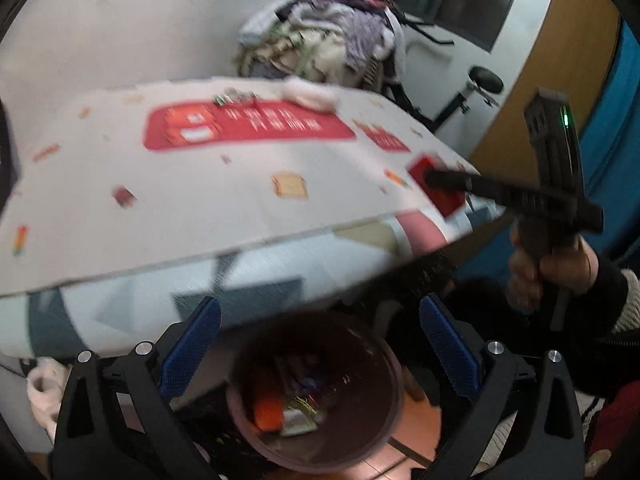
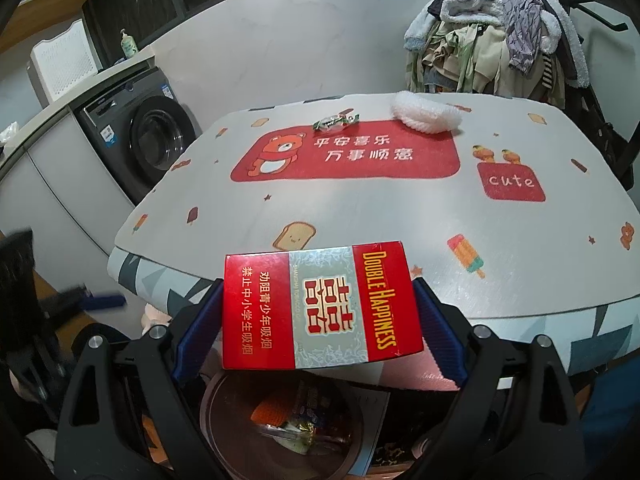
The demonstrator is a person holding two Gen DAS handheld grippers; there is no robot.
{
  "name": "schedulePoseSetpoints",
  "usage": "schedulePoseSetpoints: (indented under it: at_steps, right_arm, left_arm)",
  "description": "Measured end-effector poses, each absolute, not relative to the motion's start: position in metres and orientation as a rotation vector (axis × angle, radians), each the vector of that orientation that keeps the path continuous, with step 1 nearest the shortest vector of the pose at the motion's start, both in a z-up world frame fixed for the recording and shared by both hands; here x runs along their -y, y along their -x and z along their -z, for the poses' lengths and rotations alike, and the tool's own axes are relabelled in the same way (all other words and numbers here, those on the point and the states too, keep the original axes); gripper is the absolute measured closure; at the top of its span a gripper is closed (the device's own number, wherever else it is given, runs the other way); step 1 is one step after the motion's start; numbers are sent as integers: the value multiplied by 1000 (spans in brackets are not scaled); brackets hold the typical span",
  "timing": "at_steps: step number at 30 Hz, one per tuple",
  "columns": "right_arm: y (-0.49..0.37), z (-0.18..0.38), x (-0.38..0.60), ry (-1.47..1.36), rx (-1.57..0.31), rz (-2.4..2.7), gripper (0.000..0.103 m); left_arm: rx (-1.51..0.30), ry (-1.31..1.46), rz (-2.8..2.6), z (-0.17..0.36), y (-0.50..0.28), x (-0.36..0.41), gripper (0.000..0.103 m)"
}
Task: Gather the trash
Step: 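Open the left tool to drop the clear package into the bin, then lower the red 'Double Happiness' pack over the bin and open the right tool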
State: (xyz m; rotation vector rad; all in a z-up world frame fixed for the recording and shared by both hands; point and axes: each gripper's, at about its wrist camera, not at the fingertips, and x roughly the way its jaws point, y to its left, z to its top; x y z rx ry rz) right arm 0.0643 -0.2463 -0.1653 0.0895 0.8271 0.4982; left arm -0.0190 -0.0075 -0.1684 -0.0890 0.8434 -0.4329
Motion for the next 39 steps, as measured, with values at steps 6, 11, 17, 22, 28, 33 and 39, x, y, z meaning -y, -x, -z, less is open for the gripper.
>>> schedulePoseSetpoints:
  at_steps: [6,11,17,22,28,33,39]
  right_arm:
    - [-58,176,233,-66,-859,-524,14]
    - [-49,189,213,-19,-899,-564,14]
    - [-37,205,192,33,-948,-604,14]
    - [-31,217,178,74,-985,-627,14]
    - [-27,228,169,111,-1026,-629,14]
    - [-25,233,164,129,-1049,-642,14]
    - [-24,237,161,148,-1066,-641,13]
  left_arm:
    - [-755,61,351,145,18,-10,6]
    - [-733,59,300,137,16,-24,6]
    - [-735,68,265,137,14,-33,6]
    - [-739,72,254,139,16,-36,6]
    - [-744,67,253,142,15,-36,6]
    - [-749,69,251,143,13,-36,6]
    - [-752,69,247,144,13,-37,6]
